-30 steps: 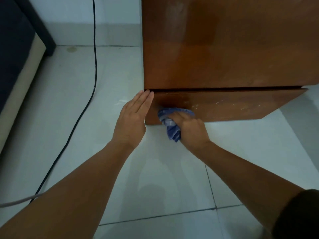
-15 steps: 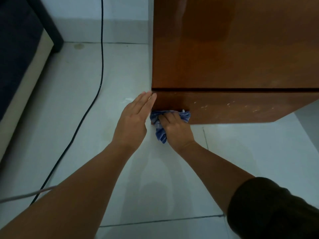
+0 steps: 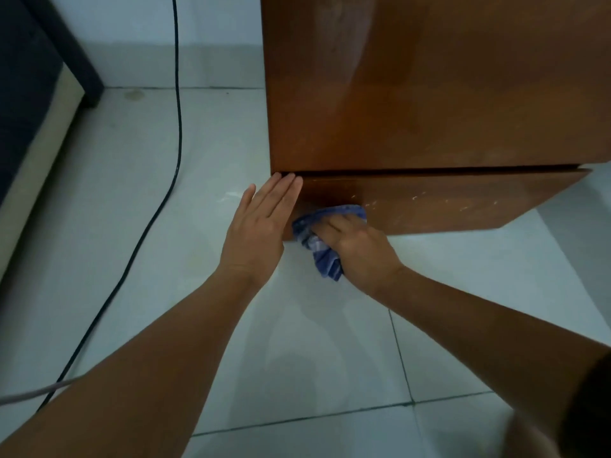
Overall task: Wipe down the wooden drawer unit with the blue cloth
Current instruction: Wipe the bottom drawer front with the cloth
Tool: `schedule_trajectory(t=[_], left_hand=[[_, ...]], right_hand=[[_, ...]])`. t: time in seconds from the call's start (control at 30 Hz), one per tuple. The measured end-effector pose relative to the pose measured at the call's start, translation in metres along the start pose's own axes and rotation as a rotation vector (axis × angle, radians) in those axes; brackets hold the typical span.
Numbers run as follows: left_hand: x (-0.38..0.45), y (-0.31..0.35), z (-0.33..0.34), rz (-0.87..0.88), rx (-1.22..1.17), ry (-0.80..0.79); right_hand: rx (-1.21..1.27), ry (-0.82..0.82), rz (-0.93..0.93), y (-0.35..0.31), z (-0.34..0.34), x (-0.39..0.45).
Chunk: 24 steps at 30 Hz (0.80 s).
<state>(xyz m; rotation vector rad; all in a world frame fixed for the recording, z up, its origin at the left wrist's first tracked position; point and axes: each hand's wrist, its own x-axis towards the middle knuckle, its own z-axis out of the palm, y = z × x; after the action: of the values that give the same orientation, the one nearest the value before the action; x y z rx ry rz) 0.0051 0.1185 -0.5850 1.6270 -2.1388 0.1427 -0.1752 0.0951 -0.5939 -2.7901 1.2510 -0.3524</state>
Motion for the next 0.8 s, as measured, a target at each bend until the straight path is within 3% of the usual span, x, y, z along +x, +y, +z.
schedule_trajectory(t=[0.13, 0.23, 0.4, 0.63, 0.8], left_hand=[[0.013, 0.017, -0.002, 0.034, -0.023, 0.042], [0.018, 0.023, 0.0, 0.033, -0.046, 0.048], [0.013, 0.023, 0.011, 0.03, 0.01, -0.012], [0.011, 0.038, 0.021, -0.09, -0.027, 0.042], [0.013, 0.038, 0.022, -0.093, -0.012, 0.052]], right_hand=[[-0.085, 0.284, -0.073, 0.007, -0.053, -0.008], [-0.135, 0.327, -0.036, 0.016, -0.049, -0.001], [-0.151, 0.123, 0.072, 0.035, 0.008, 0.001], [-0.159, -0.279, 0.237, 0.039, 0.077, 0.002], [-0.141, -0.313, 0.244, 0.039, 0.071, 0.002]])
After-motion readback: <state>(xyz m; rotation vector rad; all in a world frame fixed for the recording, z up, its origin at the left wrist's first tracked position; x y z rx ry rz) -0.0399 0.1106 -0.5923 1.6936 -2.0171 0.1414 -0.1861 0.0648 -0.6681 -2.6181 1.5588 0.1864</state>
